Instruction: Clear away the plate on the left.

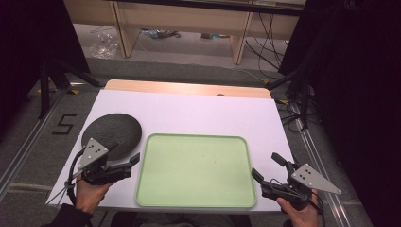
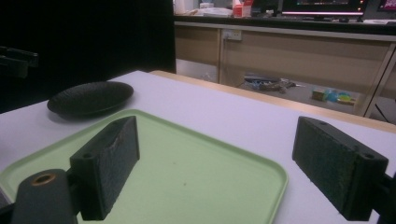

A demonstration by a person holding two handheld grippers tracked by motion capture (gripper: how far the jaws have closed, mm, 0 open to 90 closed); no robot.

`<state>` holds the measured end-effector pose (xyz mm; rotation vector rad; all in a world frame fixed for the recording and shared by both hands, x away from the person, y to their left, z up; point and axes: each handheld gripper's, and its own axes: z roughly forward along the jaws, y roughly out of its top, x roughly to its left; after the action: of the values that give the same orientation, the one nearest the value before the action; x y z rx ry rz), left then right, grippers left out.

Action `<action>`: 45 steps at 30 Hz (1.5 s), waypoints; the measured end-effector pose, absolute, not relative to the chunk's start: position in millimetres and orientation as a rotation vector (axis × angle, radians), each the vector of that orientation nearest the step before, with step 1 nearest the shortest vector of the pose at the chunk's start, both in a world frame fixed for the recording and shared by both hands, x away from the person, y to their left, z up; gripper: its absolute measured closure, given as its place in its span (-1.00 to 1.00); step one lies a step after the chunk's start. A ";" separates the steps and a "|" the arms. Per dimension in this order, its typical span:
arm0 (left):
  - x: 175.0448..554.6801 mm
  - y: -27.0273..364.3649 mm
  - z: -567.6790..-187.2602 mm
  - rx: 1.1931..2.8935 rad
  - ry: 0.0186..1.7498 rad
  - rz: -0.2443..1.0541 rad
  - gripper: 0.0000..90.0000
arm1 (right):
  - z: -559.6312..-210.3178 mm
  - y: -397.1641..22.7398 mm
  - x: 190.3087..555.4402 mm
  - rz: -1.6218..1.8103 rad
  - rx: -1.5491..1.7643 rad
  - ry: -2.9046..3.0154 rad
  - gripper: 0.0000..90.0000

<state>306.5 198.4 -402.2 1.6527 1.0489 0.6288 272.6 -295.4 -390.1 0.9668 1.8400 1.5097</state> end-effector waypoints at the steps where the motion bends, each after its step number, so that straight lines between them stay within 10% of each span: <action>1: 306.6 198.3 -402.3 1.653 1.049 0.630 -0.63 | -389.8 -296.0 272.0 1.494 0.970 1.844 -0.65; 45: 417.4 269.4 -426.5 1.714 1.416 0.588 -0.55 | -390.1 -294.1 272.4 1.504 0.964 1.862 -0.65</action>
<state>417.4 269.4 -426.5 1.7137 1.4156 0.5880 272.4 -294.1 -390.1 0.9639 1.8623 1.5038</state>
